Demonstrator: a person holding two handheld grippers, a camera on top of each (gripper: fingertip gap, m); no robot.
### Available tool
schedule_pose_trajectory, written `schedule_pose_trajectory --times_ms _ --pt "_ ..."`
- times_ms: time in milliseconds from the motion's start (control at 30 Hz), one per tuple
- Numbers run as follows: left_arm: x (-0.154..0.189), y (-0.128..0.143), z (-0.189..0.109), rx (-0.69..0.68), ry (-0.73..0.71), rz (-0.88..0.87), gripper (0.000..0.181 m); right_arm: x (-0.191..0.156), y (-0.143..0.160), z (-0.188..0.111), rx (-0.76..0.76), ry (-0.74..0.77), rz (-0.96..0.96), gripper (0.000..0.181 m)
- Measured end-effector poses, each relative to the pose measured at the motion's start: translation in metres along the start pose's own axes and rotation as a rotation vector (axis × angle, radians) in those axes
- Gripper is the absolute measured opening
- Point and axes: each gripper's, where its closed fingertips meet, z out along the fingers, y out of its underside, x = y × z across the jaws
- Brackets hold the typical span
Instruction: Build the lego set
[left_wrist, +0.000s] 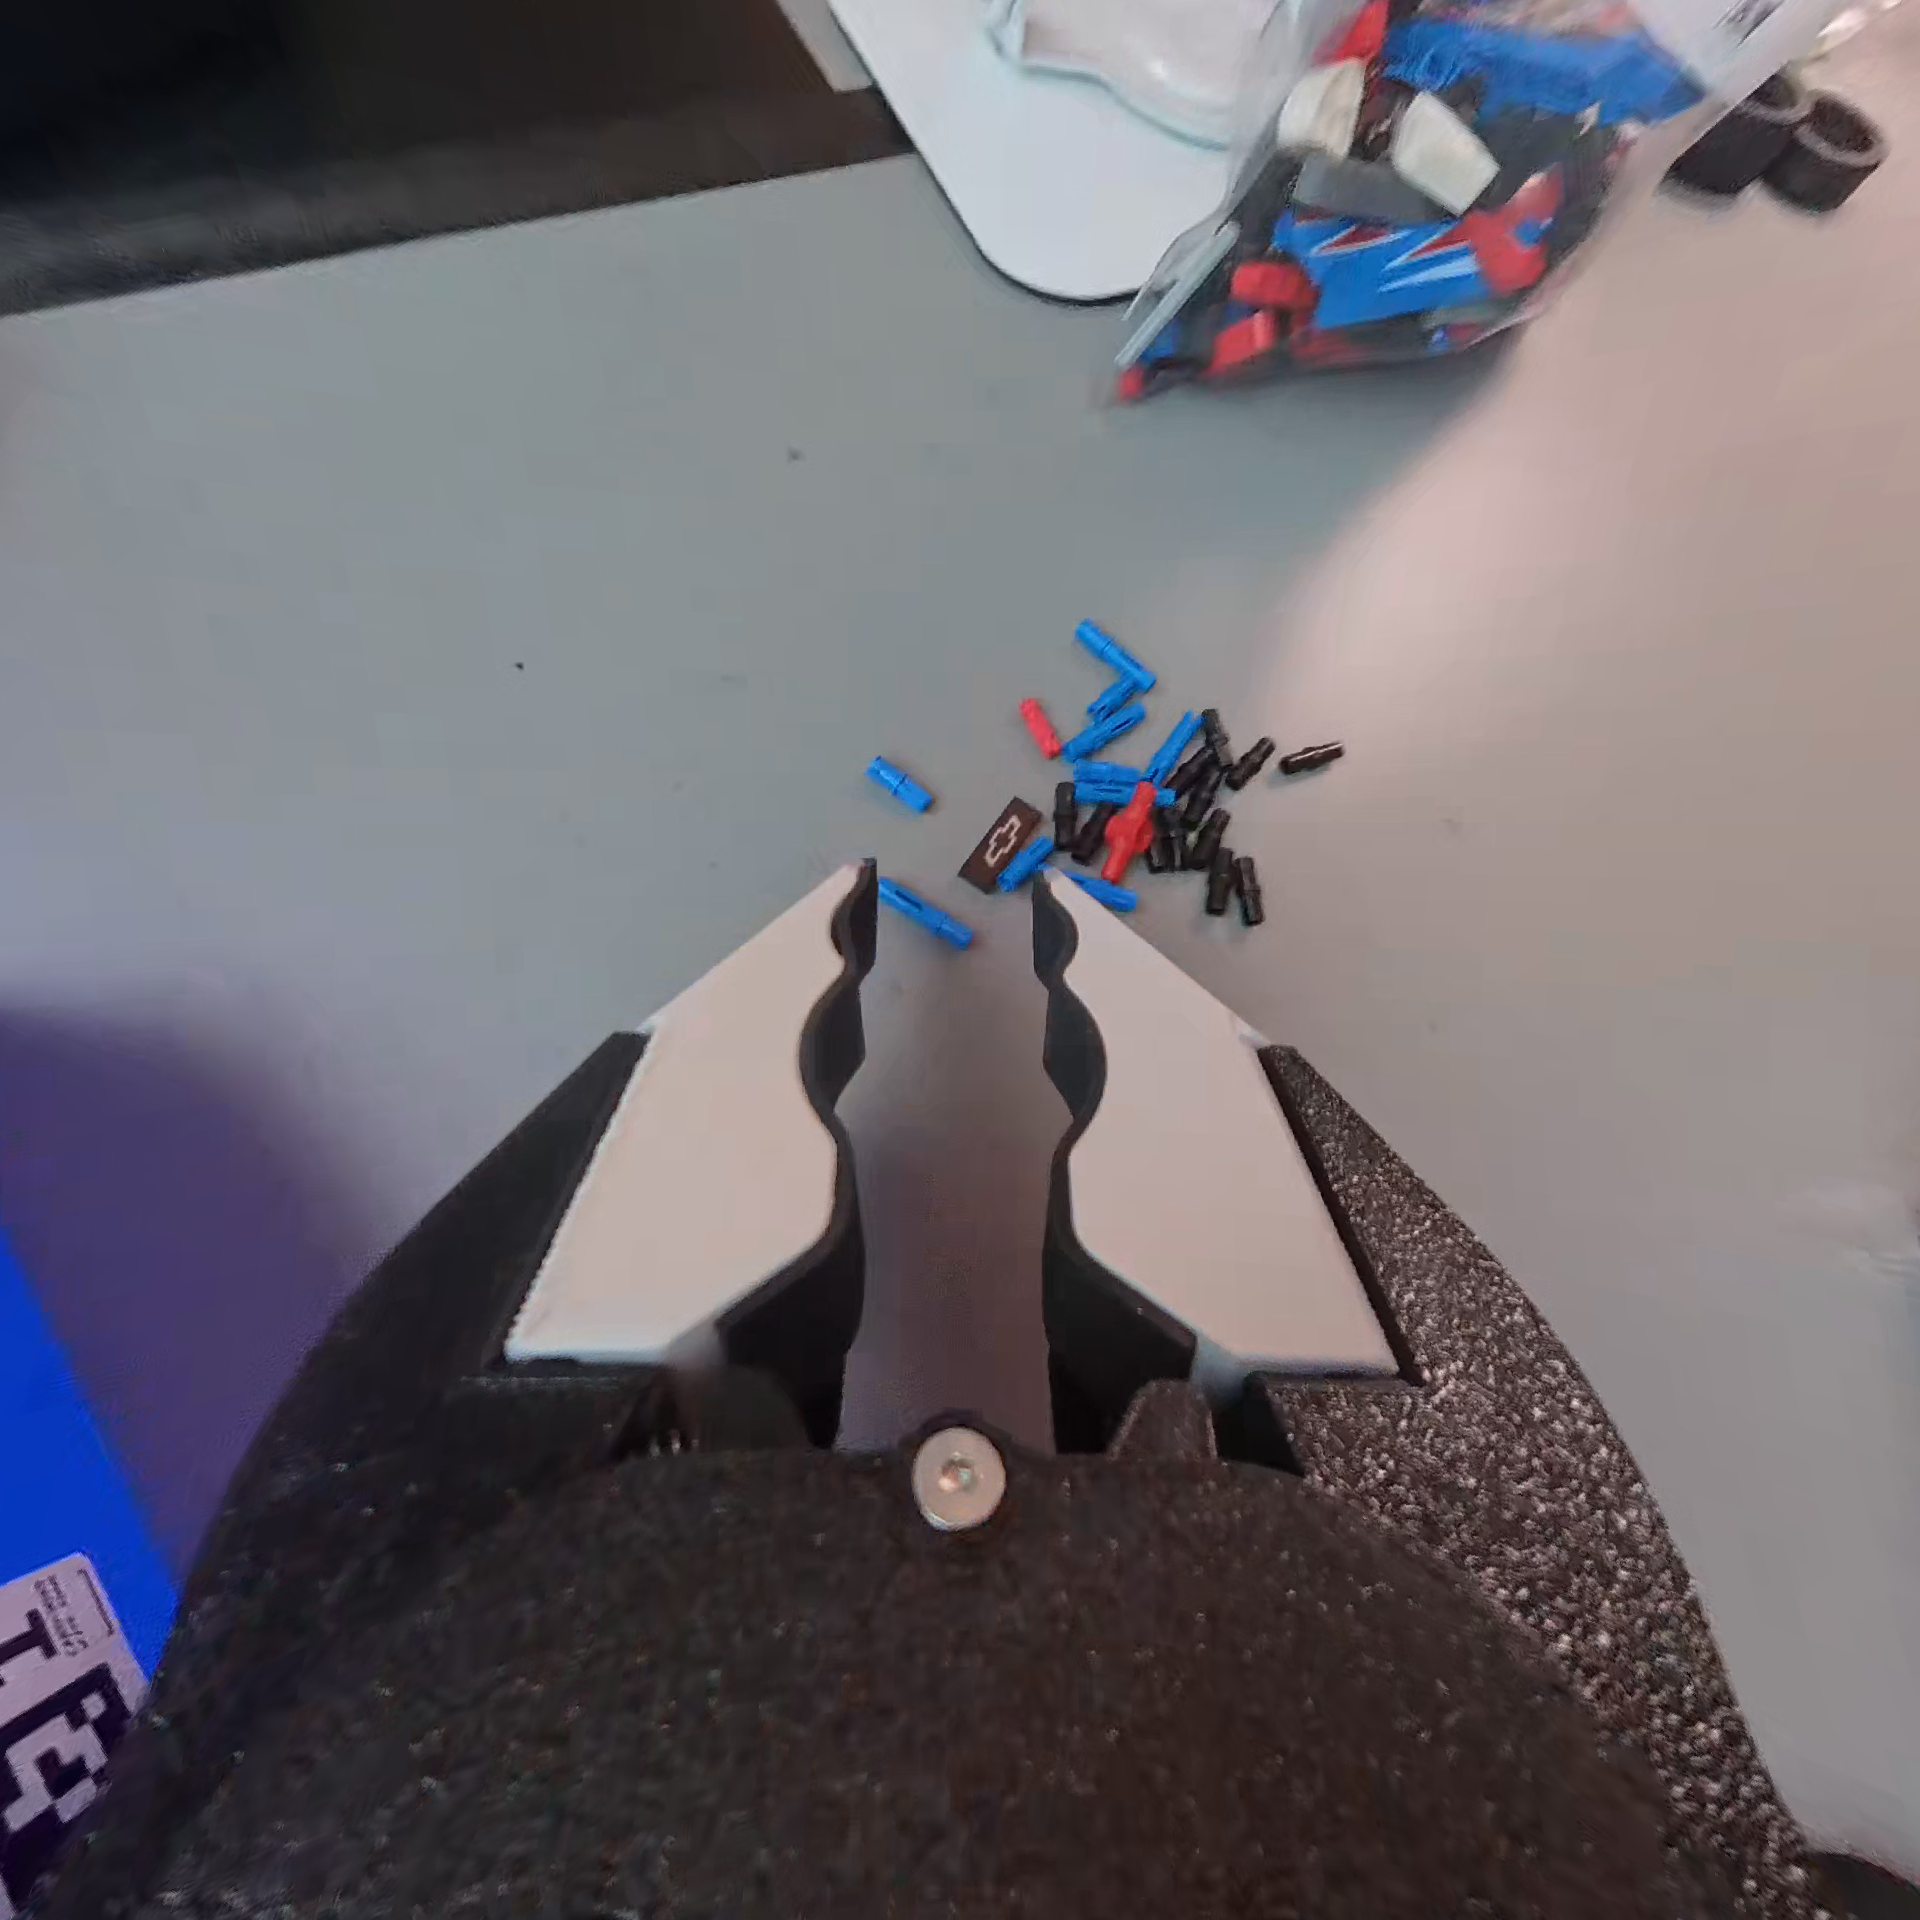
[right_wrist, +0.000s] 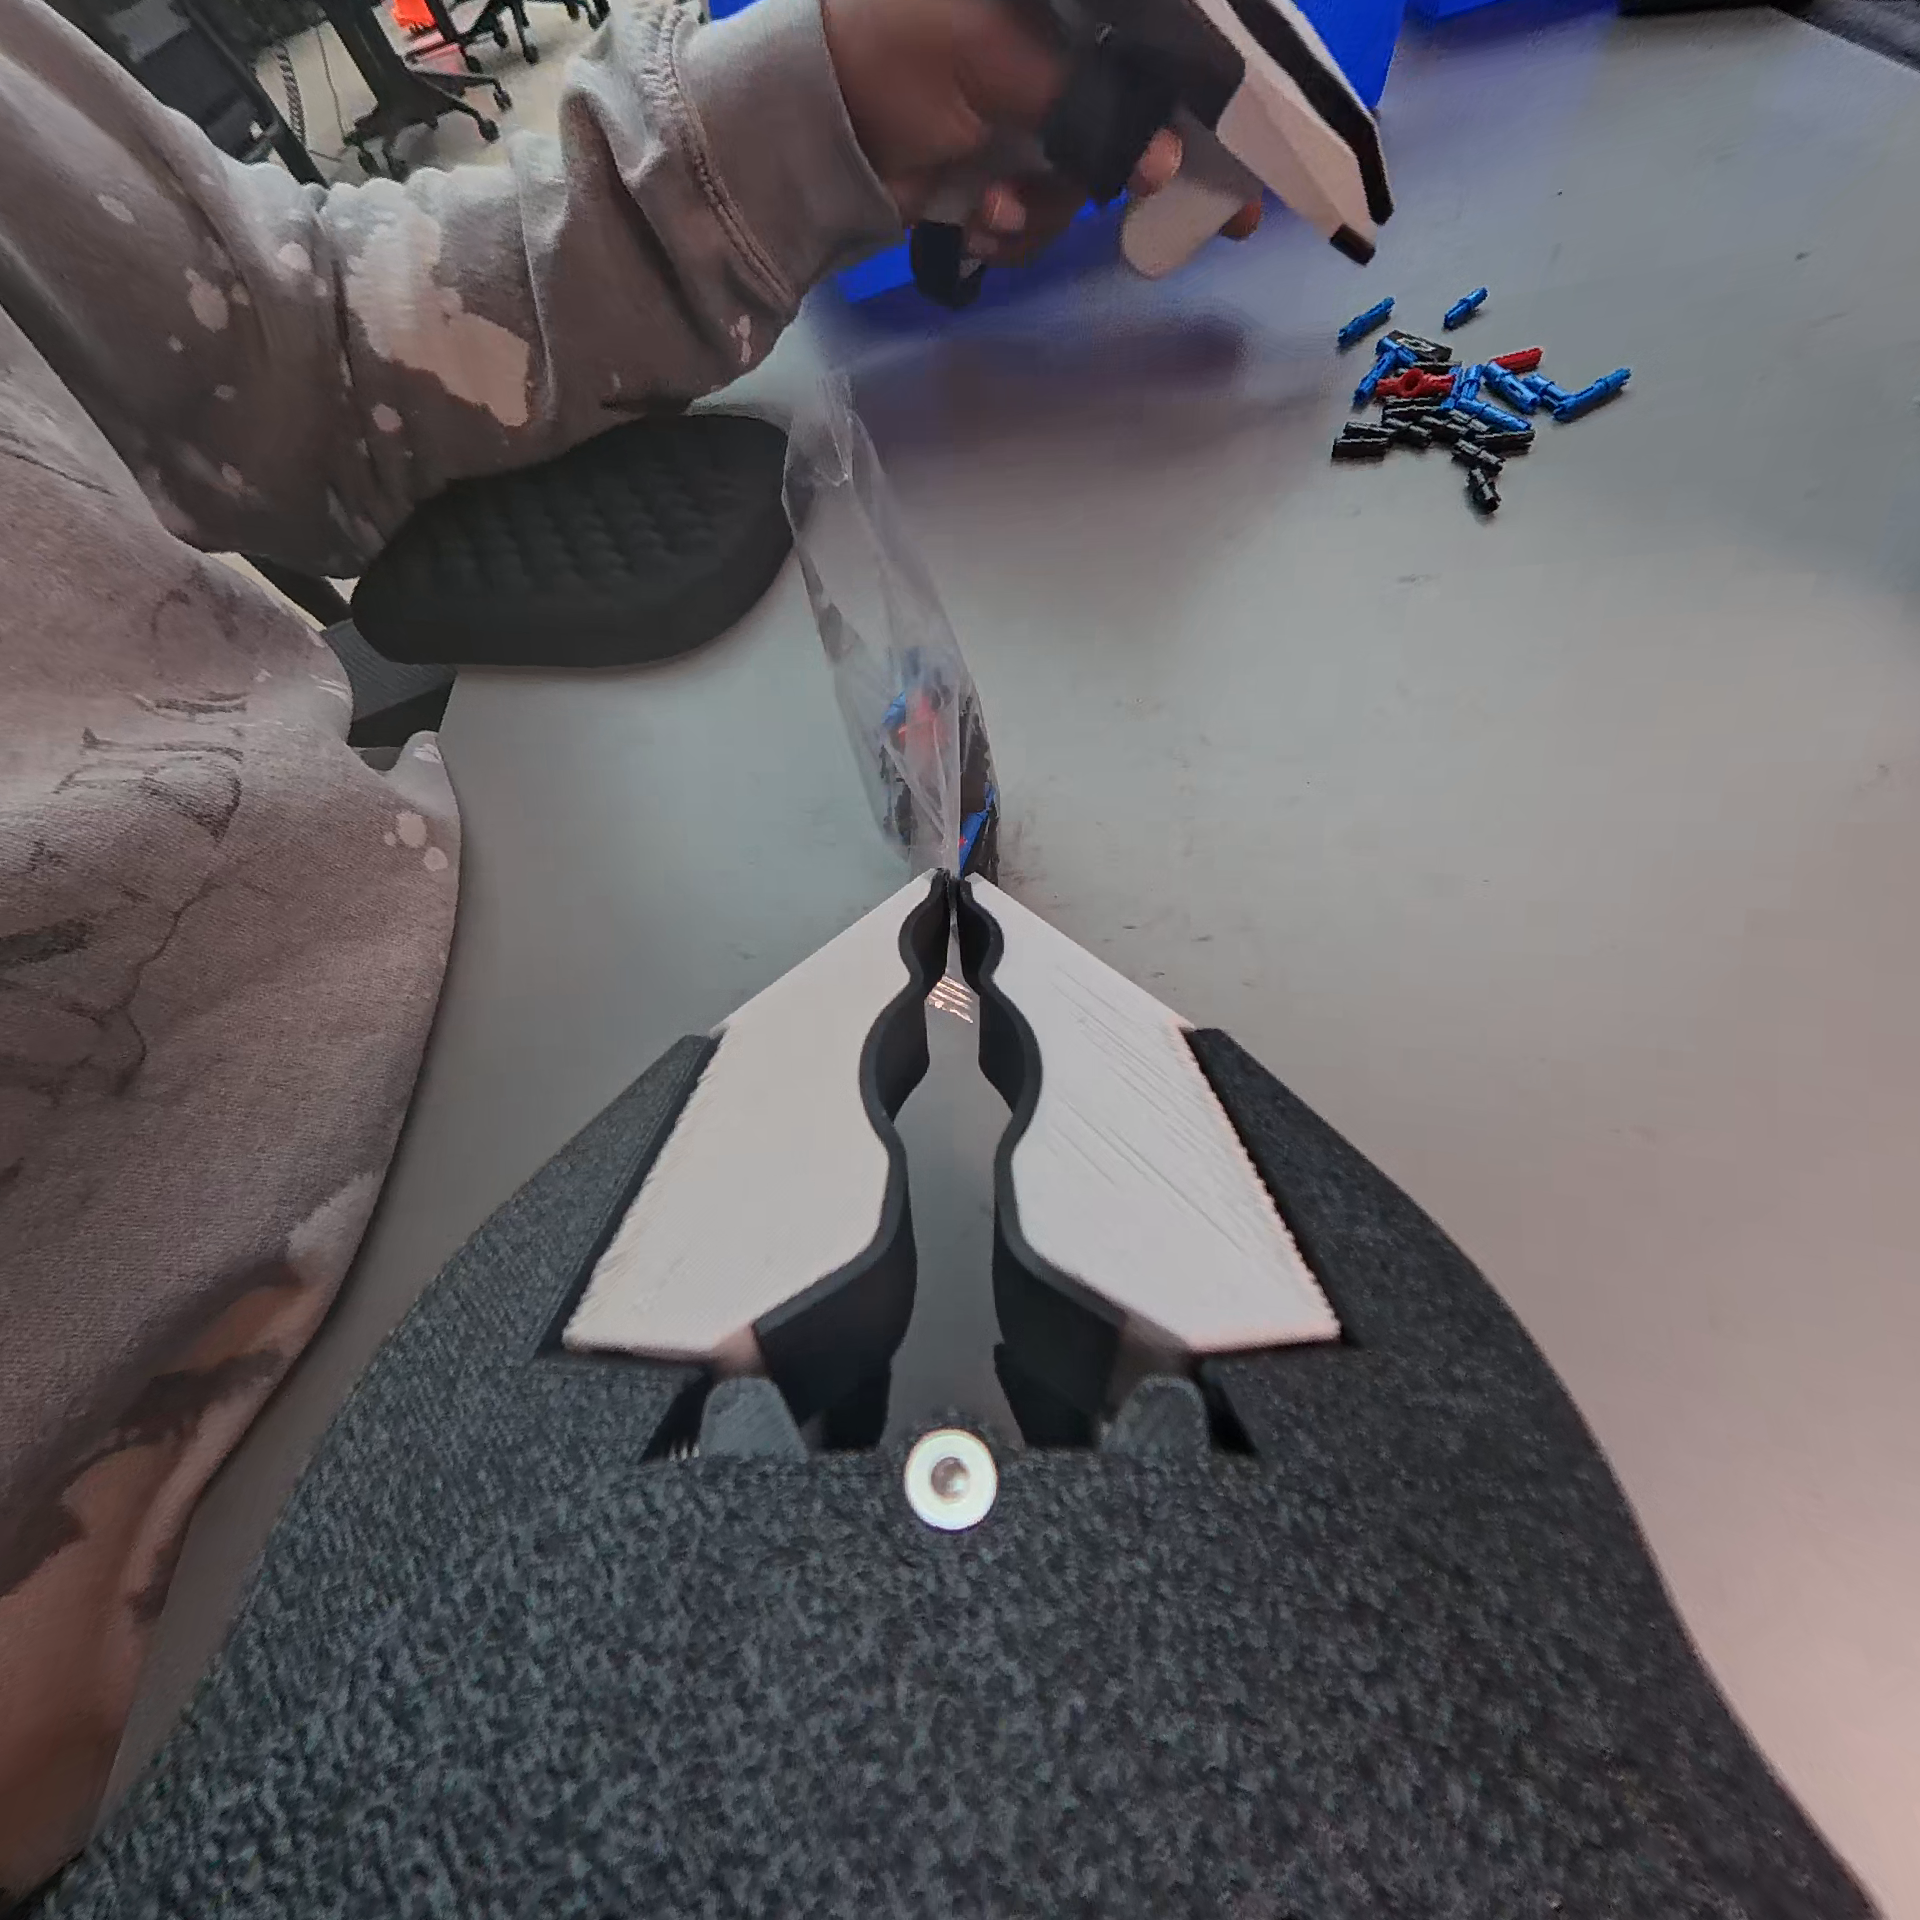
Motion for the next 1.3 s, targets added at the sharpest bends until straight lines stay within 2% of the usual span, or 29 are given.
schedule_pose_trajectory --times_ms 100,200,333,467,533,600,667,767,833,900,1000,1133,1233,1300 --pt "-0.013 0.014 0.012 -0.065 -0.070 0.045 0.027 0.000 -0.001 -0.001 0.004 0.001 0.002 0.001" --pt "-0.012 0.018 0.018 -0.092 -0.070 0.059 0.020 0.000 0.000 -0.001 0.003 0.000 0.003 0.001" --pt "-0.009 0.019 0.017 -0.099 -0.058 0.087 0.007 0.000 0.000 -0.001 0.004 -0.002 0.002 0.001" --pt "-0.008 0.014 0.009 -0.082 -0.071 0.139 0.005 0.000 0.000 -0.002 0.002 0.001 -0.003 0.001" --pt "0.025 -0.011 -0.007 0.045 0.073 0.161 0.005 0.000 0.000 -0.002 0.001 0.005 -0.005 0.001" --pt "0.082 -0.040 -0.037 0.198 0.295 0.220 0.005 0.001 0.000 -0.001 0.000 0.006 -0.001 0.001" --pt "0.143 -0.047 -0.066 0.257 0.496 0.348 0.005 0.002 0.000 -0.001 -0.001 0.006 0.003 0.001" --pt "0.214 -0.028 -0.086 0.225 0.684 0.528 0.005 0.002 0.000 0.000 -0.001 0.011 0.000 0.001" --pt "0.240 -0.009 -0.086 0.144 0.753 0.587 0.005 0.001 0.000 0.000 -0.001 0.012 -0.001 0.001" --pt "0.250 0.006 -0.078 0.077 0.750 0.641 0.006 0.002 0.000 0.000 -0.002 0.014 -0.001 0.001" --pt "0.258 0.018 -0.077 0.027 0.785 0.675 0.006 0.002 0.000 0.000 0.000 0.015 0.000 0.001" --pt "0.246 0.003 -0.081 0.090 0.773 0.616 0.019 0.002 -0.001 -0.001 0.003 0.013 0.005 0.001" --pt "0.196 -0.026 -0.072 0.169 0.627 0.466 0.019 0.002 -0.001 -0.001 0.005 0.011 0.005 0.001" --pt "0.128 -0.039 -0.046 0.180 0.369 0.331 0.020 0.001 -0.001 -0.001 0.003 0.008 0.004 0.001"
